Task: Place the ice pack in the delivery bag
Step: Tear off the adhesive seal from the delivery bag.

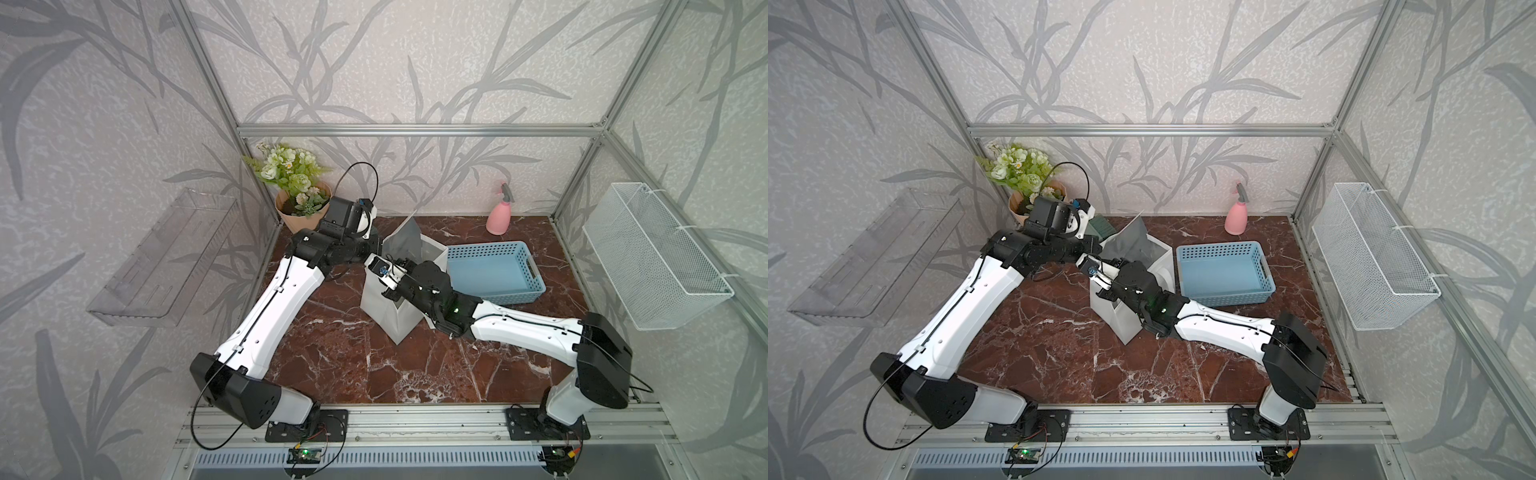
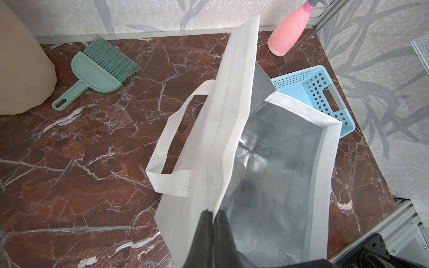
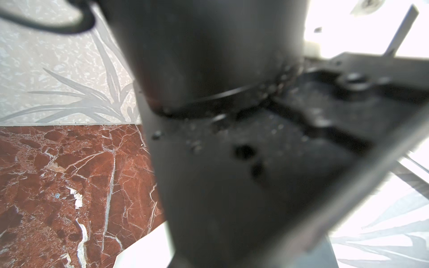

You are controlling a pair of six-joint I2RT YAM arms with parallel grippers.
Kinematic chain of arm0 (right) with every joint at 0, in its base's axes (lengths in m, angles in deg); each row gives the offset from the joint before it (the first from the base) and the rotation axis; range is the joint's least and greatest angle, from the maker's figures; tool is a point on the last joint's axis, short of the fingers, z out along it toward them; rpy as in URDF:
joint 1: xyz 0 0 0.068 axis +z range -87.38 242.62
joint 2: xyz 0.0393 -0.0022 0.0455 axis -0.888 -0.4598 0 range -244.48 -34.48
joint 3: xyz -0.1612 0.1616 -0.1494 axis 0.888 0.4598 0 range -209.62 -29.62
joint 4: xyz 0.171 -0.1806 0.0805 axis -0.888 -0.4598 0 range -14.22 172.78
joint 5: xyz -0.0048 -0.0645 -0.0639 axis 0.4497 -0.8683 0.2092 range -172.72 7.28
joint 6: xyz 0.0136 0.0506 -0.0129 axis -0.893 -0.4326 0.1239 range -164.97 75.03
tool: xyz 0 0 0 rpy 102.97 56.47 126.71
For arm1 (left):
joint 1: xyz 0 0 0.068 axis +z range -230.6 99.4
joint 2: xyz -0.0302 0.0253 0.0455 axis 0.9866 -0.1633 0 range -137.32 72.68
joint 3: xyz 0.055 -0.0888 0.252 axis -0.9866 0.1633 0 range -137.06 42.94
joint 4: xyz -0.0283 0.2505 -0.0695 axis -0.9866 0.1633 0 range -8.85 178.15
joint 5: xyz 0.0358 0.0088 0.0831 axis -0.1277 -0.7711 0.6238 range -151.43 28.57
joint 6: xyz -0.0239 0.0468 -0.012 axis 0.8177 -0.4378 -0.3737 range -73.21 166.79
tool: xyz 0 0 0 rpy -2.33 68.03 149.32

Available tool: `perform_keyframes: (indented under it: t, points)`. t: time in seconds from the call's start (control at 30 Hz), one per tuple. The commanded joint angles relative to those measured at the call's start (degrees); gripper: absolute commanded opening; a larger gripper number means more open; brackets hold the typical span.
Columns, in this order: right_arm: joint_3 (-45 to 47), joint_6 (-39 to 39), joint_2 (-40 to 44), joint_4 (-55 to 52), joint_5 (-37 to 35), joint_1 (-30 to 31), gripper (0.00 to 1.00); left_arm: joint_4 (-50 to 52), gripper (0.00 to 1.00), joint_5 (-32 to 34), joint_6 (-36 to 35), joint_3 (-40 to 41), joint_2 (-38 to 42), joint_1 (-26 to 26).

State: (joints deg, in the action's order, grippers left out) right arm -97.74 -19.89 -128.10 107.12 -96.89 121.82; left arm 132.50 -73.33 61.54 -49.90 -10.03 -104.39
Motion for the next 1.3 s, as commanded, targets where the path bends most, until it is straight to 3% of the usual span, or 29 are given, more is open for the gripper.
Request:
perform_keyframes:
  t: [0.0, 0.6, 0.83, 0.93, 1.13, 1.17, 1.23, 1.27]
  points:
    - [0.62, -0.41, -0.29, 1.69, -0.99, 0.42, 0.19, -0.47, 0.0, -1.49, 0.75, 0.66, -0.86, 0.32]
    - [-0.43, 1.5, -2.02, 6.42, -5.34, 0.42, 0.17, -0.62, 0.0, -2.02, 0.73, 1.83, -0.43, 0.34]
    - [0.13, 1.29, -1.68, 6.64, -5.31, 0.39, 0.11, -0.59, 0.0, -1.64, 0.64, 1.82, -0.58, 0.37]
    - [0.25, 1.44, -1.65, 6.74, -6.0, 0.4, 0.0, -0.56, 0.0, -1.7, 0.64, 1.93, -0.44, 0.41]
    - [0.41, 1.22, -1.25, 6.63, -6.95, 0.45, 0.0, -0.55, 0.0, -1.47, 0.55, 1.63, -0.34, 0.59]
    - [0.56, 1.27, -1.19, 6.77, -7.59, 0.48, 0.0, -0.46, 0.01, -1.28, 0.55, 1.48, -0.25, 0.63]
    - [0.8, 1.37, -0.91, 7.06, -8.82, 0.42, 0.0, -0.46, 0.2, -1.05, 0.55, 1.4, -0.1, 0.92]
    - [0.94, 1.67, -0.63, 7.05, -9.11, 0.32, 0.0, -0.44, 0.23, -1.09, 0.46, 1.22, -0.08, 1.02]
